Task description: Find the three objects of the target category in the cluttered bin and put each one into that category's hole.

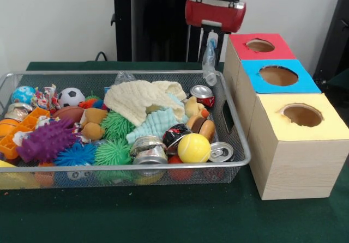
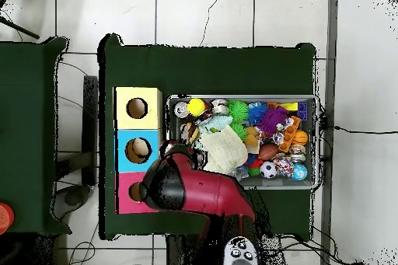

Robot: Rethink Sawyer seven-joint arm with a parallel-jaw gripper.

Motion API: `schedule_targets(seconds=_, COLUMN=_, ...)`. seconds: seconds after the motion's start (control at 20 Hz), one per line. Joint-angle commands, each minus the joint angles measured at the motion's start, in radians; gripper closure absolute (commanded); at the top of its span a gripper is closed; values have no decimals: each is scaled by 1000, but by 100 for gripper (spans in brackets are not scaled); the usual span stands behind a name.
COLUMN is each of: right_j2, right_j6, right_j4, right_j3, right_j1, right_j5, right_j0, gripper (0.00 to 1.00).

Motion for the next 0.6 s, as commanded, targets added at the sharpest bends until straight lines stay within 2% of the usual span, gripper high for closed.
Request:
schedule_targets(seconds=0.05, right_j2=241, right_j6=-72, right_j4=-112, right_j3=93, right_j1=-90, right_j5=26, right_j0=-54, gripper=100)
schedule_targets(seconds=0.35, right_j2=233, right_j6=-24, right_j4=-138, right_j3=70, right_j1=-106, right_j5=86, right_j0=-32, gripper=100)
schedule_targets(seconds=0.6, right_j2=187, right_j6=7, right_j4=-127, right_j3=14, right_j1=-103, right_j5=194, right_j0=41, gripper=100)
